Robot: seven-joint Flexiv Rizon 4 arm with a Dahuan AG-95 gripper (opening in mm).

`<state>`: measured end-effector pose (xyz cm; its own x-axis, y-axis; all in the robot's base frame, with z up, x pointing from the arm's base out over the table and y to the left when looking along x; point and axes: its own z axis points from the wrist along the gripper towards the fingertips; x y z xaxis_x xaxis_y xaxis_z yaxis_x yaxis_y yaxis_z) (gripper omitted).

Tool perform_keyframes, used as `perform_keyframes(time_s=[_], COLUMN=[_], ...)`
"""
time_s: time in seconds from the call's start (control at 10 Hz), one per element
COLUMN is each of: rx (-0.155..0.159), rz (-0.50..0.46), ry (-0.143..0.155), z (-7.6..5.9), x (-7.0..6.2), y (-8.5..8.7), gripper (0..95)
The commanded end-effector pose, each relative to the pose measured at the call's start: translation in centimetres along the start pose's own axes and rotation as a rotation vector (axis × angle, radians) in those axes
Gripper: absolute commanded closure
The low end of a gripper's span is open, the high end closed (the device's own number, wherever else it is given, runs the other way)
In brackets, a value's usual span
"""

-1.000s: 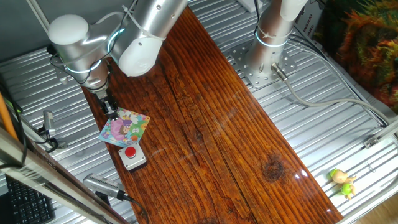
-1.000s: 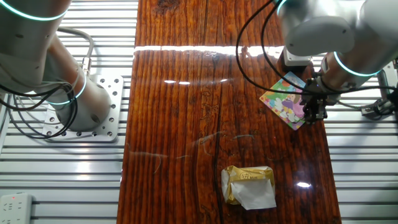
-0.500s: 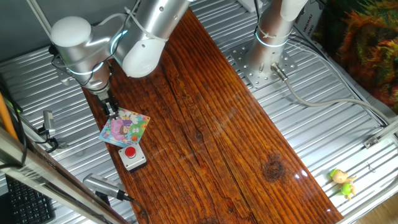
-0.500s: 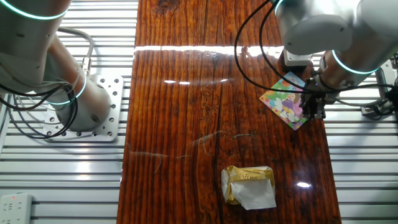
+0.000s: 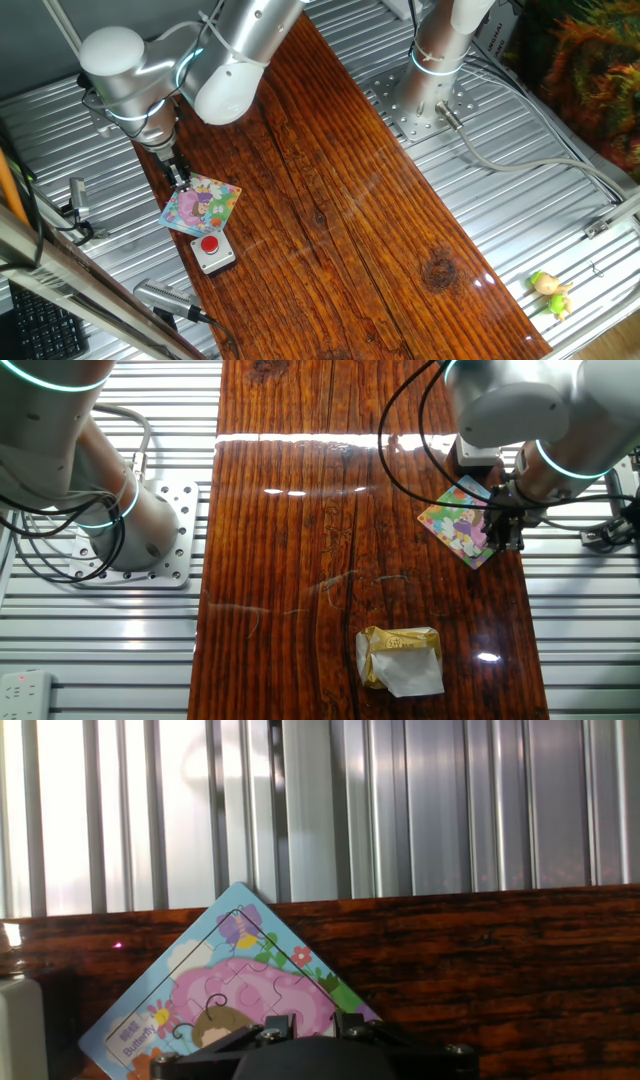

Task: Assemble one piece of a puzzle

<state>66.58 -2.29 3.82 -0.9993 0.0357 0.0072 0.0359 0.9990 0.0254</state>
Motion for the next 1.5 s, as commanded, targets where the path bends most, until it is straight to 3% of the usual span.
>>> perform_keyframes(time_s=[0.1,0.9,1.0,1.5], rx=[0.001,-0.001,0.0,0.0], rz=[0.011,0.053,0.057,0.07], ry=[-0.003,-0.004,-0.003,0.004], z=[-0.05,-0.03,-0.02,0.0], x=[0.02,0.05,0.06,0.09], y=[0.0,-0.01,-0.02,-0.03], gripper=[76.0,76.0,95.0,95.0])
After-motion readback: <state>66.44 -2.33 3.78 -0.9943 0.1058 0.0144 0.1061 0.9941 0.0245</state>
